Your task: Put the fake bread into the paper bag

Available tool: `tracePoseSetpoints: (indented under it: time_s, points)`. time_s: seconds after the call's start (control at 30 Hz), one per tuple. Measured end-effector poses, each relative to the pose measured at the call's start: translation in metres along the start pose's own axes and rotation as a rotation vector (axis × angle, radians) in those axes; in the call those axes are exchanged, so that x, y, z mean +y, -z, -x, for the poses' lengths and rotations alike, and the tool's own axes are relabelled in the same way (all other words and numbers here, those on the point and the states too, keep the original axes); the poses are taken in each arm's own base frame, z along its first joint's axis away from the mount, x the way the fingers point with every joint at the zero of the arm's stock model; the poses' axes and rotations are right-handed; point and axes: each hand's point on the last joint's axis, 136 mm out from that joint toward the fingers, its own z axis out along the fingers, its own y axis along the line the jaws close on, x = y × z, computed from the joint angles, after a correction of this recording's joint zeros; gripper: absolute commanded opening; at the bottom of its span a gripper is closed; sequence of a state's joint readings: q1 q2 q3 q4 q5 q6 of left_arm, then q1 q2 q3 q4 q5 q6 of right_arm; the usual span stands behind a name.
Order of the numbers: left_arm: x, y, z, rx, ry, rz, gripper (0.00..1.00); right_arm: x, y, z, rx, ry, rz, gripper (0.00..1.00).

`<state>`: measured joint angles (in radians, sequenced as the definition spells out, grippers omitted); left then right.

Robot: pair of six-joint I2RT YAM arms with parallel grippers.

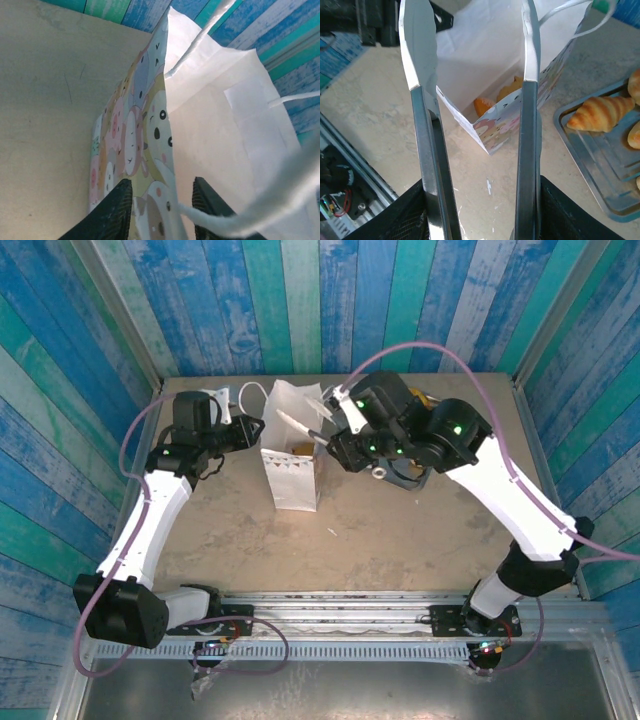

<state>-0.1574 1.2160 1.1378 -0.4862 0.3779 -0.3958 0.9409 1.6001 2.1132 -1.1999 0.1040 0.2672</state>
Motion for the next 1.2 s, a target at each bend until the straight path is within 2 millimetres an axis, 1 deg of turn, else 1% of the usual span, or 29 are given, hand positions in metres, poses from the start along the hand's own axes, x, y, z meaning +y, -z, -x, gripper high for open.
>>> tracePoseSetpoints:
  time_s: [0.07, 0.17, 0.23, 0.3, 0.4, 0.47, 0.57, 0.67, 0.77, 0.87, 1.07, 1.2]
  points:
    - [-0.001, 0.001, 0.000, -0.001, -0.001, -0.002, 0.43, -0.002, 0.012, 0.003, -0.028, -0.010, 0.009, 0.53]
    - [-0.003, 0.005, 0.002, -0.012, -0.006, -0.007, 0.52, -0.006, 0.034, 0.008, -0.078, -0.029, 0.021, 0.52]
    - [-0.007, 0.010, 0.005, -0.031, -0.011, -0.012, 0.60, -0.011, 0.050, 0.009, -0.117, -0.049, 0.025, 0.52]
    - [-0.010, 0.019, 0.011, -0.064, -0.020, -0.011, 0.64, -0.020, 0.065, 0.008, -0.148, -0.075, 0.021, 0.51]
    - [-0.015, 0.036, 0.022, -0.131, -0.039, -0.001, 0.71, -0.040, 0.086, 0.000, -0.187, -0.127, -0.008, 0.51]
    - [-0.018, 0.048, 0.028, -0.179, -0.052, 0.007, 0.76, -0.056, 0.095, -0.008, -0.202, -0.165, -0.041, 0.51]
    - [-0.019, 0.065, 0.035, -0.249, -0.063, 0.025, 0.82, -0.079, 0.102, -0.024, -0.205, -0.219, -0.094, 0.52]
    - [-0.019, 0.076, 0.037, -0.297, -0.074, 0.040, 0.90, -0.099, 0.099, -0.041, -0.180, -0.270, -0.148, 0.52]
    - [-0.017, 0.084, 0.036, -0.330, -0.087, 0.056, 0.99, -0.122, 0.088, -0.060, -0.129, -0.325, -0.211, 0.52]
    - [-0.012, 0.089, 0.034, -0.355, -0.093, 0.082, 0.94, -0.146, 0.074, -0.080, -0.066, -0.383, -0.277, 0.53]
    - [-0.005, 0.103, 0.031, -0.420, -0.126, 0.121, 0.94, -0.184, 0.051, -0.119, 0.064, -0.480, -0.377, 0.56]
    - [-0.004, 0.113, 0.030, -0.470, -0.157, 0.129, 0.94, -0.203, 0.031, -0.141, 0.157, -0.517, -0.421, 0.57]
